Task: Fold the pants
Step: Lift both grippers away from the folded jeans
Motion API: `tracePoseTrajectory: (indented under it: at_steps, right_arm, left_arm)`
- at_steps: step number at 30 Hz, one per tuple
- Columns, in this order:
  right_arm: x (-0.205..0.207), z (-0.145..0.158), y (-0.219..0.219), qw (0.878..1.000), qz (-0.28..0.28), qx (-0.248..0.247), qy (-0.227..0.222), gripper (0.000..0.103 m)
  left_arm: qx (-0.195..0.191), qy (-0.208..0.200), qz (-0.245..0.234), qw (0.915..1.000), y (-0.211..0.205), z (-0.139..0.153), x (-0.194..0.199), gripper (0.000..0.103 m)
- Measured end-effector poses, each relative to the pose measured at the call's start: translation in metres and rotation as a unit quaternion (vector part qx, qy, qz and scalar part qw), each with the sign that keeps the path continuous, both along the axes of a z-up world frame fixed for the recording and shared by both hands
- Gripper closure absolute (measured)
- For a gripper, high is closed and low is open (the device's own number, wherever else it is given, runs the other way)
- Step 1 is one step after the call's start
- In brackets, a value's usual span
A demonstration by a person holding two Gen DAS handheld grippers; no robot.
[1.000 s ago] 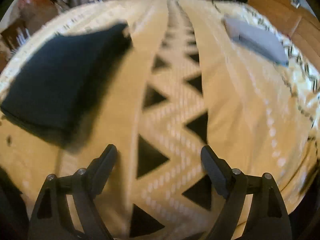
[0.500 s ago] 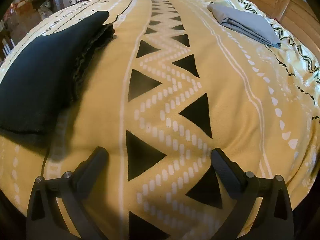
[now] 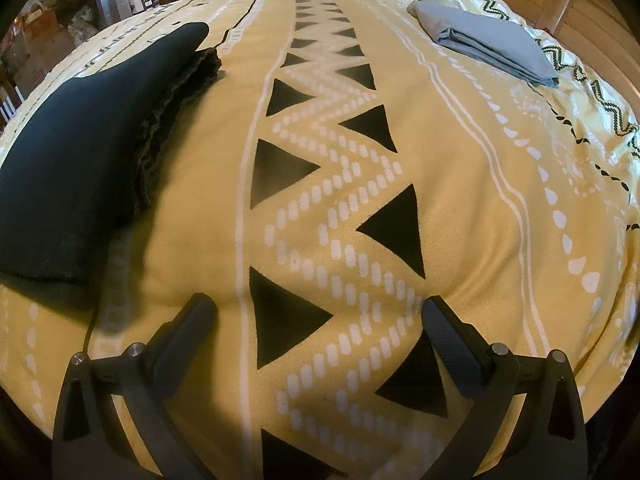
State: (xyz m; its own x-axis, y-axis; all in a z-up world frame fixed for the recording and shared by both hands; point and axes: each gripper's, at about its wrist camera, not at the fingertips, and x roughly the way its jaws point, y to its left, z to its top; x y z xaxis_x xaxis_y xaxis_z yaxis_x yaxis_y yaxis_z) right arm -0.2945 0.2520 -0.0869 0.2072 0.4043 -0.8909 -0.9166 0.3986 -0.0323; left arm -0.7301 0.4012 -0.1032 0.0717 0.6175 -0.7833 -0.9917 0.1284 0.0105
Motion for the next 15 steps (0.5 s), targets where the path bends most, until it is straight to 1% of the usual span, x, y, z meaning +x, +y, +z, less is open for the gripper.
tracePoseTrajectory:
  at_steps: [3, 15]
  right_arm:
    - [-0.0009, -0.0004, -0.0009, 1.0, 0.002, 0.003, -0.004, 0.0]
    - [0.0008, -0.0005, -0.0011, 1.0, 0.005, 0.004, 0.002, 0.0]
  left_arm:
    - [0.0, 0.0, 0.0, 1.0, -0.0002, 0.0002, -0.0003, 0.0]
    - [0.0, -0.001, 0.0, 1.0, -0.0002, 0.0004, -0.0002, 0.0]
